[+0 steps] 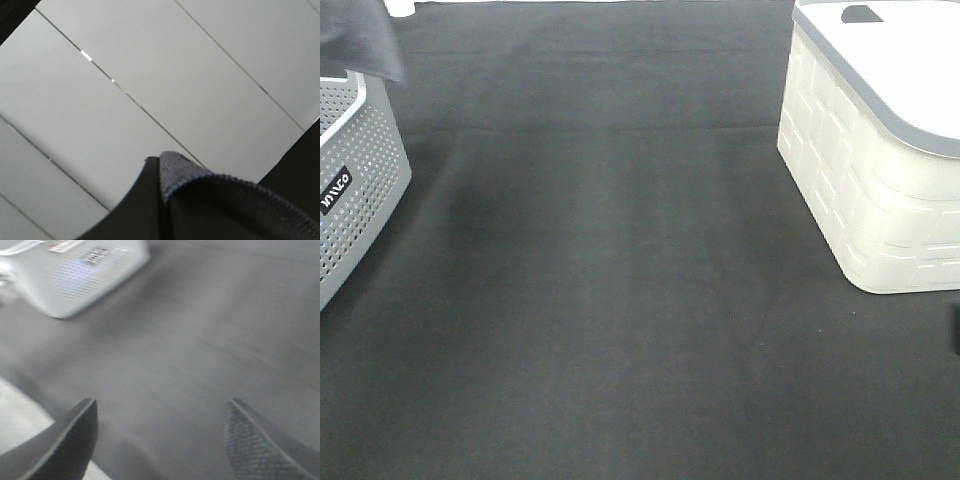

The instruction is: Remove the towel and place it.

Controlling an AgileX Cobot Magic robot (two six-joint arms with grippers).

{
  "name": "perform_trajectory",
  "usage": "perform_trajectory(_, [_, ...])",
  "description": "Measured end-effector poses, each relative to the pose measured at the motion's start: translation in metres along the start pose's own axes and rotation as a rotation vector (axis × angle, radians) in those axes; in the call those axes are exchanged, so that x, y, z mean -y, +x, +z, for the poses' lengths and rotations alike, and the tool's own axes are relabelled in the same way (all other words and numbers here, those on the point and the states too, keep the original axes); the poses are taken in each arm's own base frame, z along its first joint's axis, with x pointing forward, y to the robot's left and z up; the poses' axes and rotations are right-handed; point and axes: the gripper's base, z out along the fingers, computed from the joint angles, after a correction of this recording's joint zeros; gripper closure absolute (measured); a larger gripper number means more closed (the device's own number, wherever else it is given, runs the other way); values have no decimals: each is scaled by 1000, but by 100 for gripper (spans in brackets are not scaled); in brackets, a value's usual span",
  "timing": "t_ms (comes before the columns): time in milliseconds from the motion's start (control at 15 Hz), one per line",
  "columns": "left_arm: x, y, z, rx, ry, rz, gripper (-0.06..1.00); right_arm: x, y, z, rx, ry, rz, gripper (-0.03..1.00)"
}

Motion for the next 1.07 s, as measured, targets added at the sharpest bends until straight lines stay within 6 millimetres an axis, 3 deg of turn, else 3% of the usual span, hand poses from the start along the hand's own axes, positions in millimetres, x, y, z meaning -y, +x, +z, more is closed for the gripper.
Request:
perform_trajectory(200, [28, -16, 9, 64, 74, 22, 94, 1, -21, 15, 88, -182, 7, 28])
perform_trajectory(267, [47, -27, 12, 99, 124, 32, 94, 4, -32, 22, 143, -250, 47, 28])
perform_trajectory(667, [101, -54, 18, 183, 265, 24, 94, 31, -55, 57, 266, -345, 17, 28])
perform_trajectory(933, [134, -60, 26, 213, 331, 23, 94, 51, -63, 87, 362, -451, -37, 28])
perform_trajectory(1067, [140, -65, 27, 255, 326, 14, 94, 52, -60, 103, 347, -476, -100, 31])
